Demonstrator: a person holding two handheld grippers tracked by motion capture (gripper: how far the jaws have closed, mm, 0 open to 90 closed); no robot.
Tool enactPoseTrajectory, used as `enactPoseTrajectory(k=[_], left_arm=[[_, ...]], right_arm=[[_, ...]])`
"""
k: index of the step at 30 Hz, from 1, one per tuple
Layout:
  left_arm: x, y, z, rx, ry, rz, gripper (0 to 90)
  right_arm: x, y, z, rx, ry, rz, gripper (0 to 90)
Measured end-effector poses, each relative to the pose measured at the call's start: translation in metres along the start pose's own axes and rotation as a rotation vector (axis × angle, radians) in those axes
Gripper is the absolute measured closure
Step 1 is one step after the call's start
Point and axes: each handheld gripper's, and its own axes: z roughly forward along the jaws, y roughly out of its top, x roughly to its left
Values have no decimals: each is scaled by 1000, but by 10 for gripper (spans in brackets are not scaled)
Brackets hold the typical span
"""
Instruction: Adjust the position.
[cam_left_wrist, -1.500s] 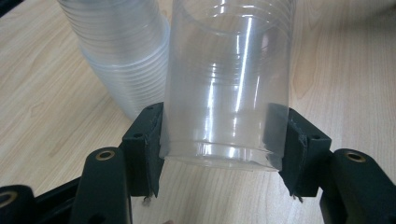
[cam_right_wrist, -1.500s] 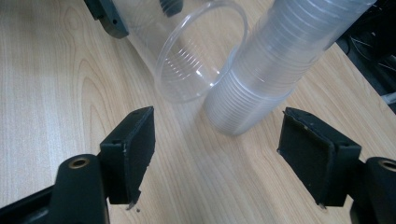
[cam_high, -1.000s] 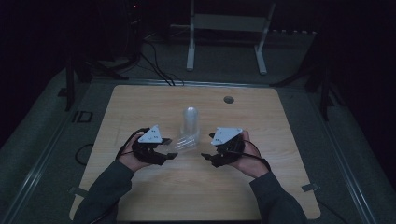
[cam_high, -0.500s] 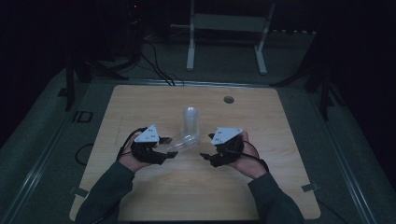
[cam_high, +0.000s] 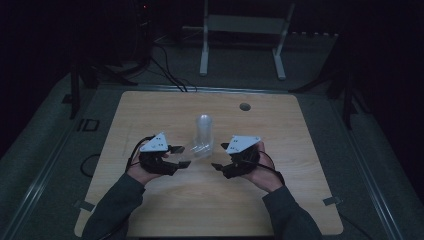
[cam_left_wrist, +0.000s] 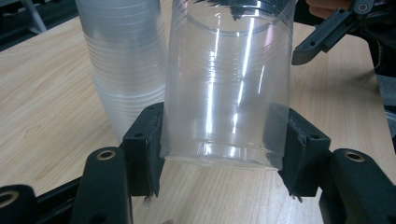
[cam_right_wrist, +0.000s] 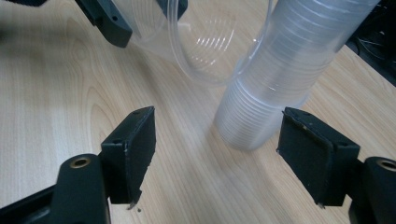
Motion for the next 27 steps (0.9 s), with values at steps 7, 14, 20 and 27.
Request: enactPoseTrajectory(k=[7,14,20,27], left_arm=[[-1,1,-1,-14,-10,-3,408],[-1,1,-2,-34,-13,-3,408],[-1,1,-2,-46,-17,-11,408],[0,2,-4,-69,-20,-17,407]], right_arm=[[1,1,2,-33,19,23,273],[1,1,3,-58,29,49,272],[0,1,3,-89,47,81,271],[0,1,4,-106,56,93,271]])
